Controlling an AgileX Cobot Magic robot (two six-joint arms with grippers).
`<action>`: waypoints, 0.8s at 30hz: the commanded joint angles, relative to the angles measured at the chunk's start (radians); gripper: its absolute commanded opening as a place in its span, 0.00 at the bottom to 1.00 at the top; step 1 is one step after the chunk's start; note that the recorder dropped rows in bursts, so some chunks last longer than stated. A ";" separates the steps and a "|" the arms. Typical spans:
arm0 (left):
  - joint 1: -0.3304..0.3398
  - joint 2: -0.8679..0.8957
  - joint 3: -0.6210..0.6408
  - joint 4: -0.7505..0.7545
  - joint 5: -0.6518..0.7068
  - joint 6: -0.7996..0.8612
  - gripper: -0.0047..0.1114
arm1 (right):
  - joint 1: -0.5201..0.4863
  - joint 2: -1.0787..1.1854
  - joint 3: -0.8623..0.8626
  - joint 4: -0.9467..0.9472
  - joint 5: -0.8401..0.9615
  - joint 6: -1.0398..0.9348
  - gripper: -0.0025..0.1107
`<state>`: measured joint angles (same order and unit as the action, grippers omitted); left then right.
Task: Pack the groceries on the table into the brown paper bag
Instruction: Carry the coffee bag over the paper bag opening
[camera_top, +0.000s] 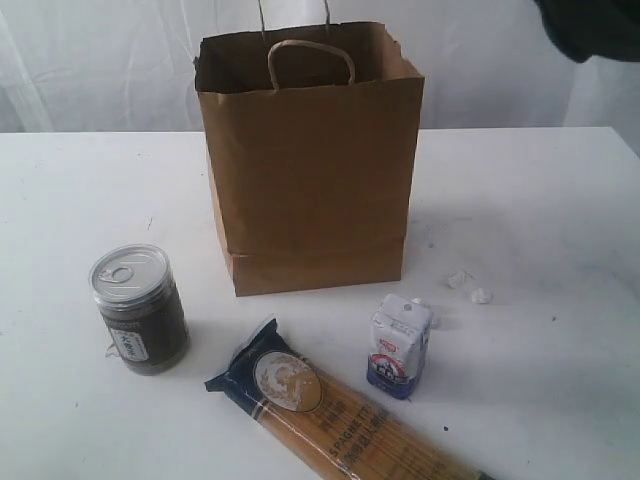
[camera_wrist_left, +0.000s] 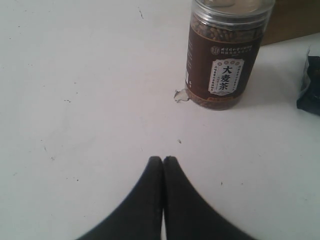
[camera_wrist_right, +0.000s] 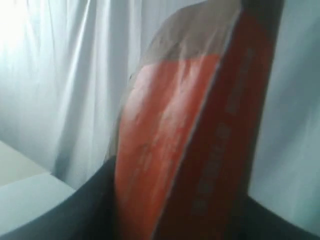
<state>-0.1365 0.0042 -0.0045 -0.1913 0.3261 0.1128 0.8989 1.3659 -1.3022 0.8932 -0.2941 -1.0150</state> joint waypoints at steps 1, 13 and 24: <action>-0.004 -0.004 0.005 -0.013 0.005 -0.008 0.04 | -0.003 -0.013 -0.010 0.001 -0.094 -0.163 0.03; -0.004 -0.004 0.005 -0.013 -0.017 -0.008 0.04 | -0.032 0.148 -0.010 0.442 -0.349 -0.472 0.03; -0.004 -0.004 0.005 -0.015 -0.040 -0.008 0.04 | -0.032 0.225 -0.010 0.601 -0.375 -0.532 0.03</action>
<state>-0.1365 0.0042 -0.0045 -0.1913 0.2925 0.1128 0.8689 1.5842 -1.3022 1.5178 -0.6590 -1.5306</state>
